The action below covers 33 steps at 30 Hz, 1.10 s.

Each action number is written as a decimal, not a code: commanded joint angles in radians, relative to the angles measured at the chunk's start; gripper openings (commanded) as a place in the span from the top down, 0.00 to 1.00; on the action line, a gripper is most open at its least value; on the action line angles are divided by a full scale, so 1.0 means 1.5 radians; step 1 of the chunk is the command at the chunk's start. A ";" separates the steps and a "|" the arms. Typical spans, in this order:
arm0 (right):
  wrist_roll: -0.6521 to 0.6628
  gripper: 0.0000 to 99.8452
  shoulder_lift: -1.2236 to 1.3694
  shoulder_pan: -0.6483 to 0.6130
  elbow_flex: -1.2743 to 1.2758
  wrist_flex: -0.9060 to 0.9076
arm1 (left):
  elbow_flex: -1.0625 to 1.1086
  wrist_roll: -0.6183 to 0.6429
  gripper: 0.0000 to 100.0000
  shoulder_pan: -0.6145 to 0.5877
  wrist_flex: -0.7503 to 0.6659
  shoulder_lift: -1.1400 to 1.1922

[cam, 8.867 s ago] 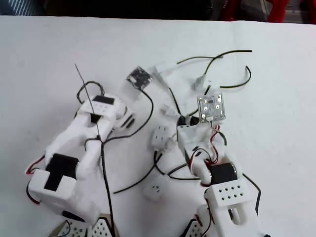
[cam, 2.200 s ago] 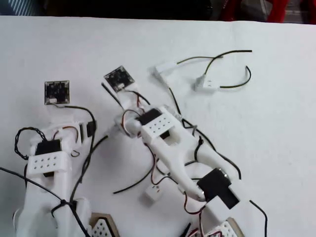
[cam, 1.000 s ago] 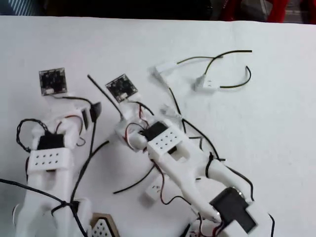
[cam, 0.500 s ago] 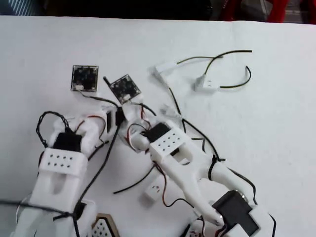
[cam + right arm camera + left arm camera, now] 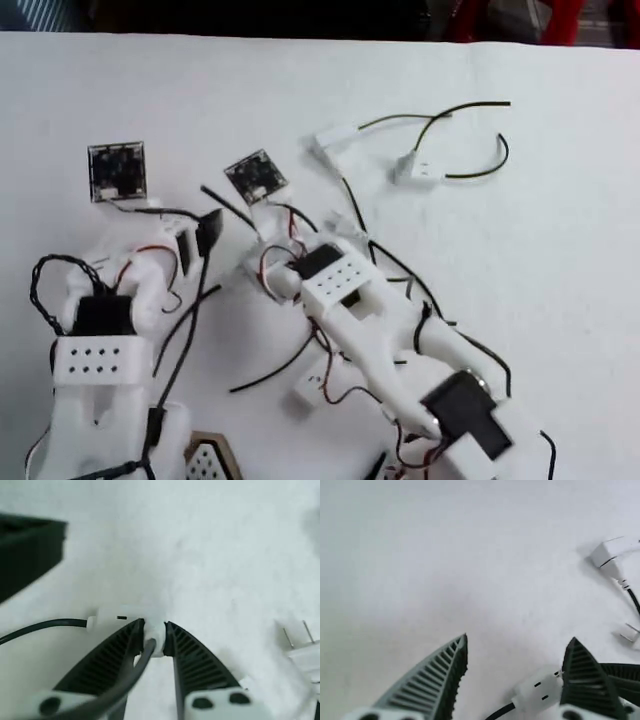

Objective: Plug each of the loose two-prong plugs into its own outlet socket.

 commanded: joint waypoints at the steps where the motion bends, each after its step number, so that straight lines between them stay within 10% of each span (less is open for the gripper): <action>1: -0.005 0.98 0.029 0.005 -0.053 -0.007 | 0.019 0.008 0.70 -0.027 -0.002 -0.019; 33: 0.056 0.98 0.147 0.005 -0.135 0.107 | 0.034 0.008 0.70 -0.052 -0.003 -0.019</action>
